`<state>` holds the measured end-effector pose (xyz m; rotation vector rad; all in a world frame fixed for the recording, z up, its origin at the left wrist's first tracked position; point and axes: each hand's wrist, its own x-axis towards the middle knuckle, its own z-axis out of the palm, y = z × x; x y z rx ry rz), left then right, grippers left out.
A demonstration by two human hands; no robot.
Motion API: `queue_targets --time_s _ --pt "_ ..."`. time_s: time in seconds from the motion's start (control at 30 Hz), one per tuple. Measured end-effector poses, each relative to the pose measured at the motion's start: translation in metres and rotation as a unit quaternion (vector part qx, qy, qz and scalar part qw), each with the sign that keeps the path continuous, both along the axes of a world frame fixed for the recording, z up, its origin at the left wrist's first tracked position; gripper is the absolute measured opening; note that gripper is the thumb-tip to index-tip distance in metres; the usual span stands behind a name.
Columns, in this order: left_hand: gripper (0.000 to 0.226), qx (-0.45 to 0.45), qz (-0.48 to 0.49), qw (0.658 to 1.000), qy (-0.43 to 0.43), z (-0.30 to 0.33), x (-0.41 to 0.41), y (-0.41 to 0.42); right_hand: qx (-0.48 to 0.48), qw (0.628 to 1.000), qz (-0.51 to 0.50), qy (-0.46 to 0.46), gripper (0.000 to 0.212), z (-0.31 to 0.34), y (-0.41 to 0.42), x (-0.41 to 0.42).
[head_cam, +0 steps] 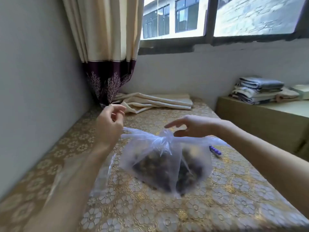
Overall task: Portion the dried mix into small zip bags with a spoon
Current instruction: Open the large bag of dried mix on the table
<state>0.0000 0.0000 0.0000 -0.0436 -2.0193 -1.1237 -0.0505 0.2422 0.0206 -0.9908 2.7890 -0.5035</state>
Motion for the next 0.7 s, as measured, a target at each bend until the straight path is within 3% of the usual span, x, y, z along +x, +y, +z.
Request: queue_targets --time_s 0.13,0.27,0.37,0.53,0.7 --pt "0.011 -0.185 -0.101 0.972 -0.100 -0.012 0.009 0.050 0.090 0.996 -0.009 -0.022 0.048 -0.013 -0.019 0.004" --pt "0.036 -0.272 -0.053 0.944 -0.178 -0.034 -0.002 0.063 -0.009 0.997 -0.036 0.065 0.025 -0.017 -0.017 0.001" --pt "0.040 -0.259 -0.045 0.941 -0.212 -0.036 -0.009 0.063 -0.104 0.990 -0.059 0.074 0.014 -0.019 -0.011 -0.002" --pt "0.013 -0.211 -0.055 0.965 -0.146 -0.021 -0.014 0.057 -0.189 0.979 -0.073 0.028 0.007 -0.015 -0.009 -0.005" --pt "0.012 -0.147 0.003 0.981 -0.129 -0.001 -0.013 0.014 -0.346 0.923 -0.168 -0.018 0.010 -0.006 0.020 -0.012"
